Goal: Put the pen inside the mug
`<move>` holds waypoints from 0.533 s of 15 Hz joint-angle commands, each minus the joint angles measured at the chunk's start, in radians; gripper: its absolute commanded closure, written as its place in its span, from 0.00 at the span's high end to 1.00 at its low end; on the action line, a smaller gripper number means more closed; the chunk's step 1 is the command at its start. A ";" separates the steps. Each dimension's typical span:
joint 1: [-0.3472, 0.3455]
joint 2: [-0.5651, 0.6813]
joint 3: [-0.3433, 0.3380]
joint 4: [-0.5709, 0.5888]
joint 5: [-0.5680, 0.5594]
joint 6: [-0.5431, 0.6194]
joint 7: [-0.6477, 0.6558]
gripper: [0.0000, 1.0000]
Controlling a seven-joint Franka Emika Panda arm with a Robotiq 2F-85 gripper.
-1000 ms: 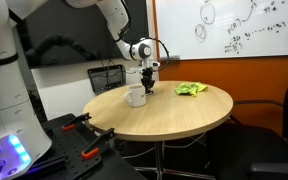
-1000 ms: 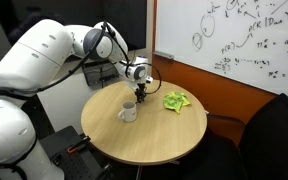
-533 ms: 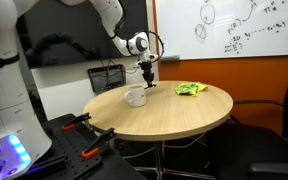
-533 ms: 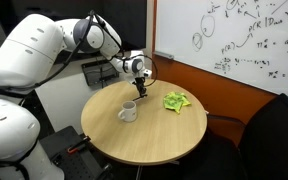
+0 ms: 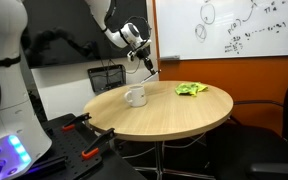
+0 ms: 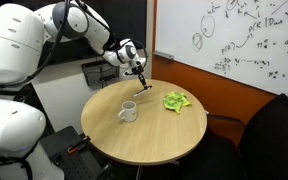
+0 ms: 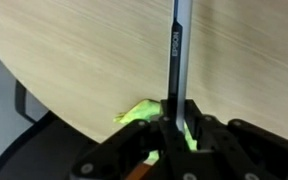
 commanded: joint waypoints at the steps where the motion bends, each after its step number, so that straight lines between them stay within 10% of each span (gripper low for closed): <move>1: 0.044 -0.037 -0.022 -0.040 -0.165 -0.092 0.237 0.05; 8: 0.069 -0.043 0.050 -0.028 -0.410 -0.423 0.649 0.05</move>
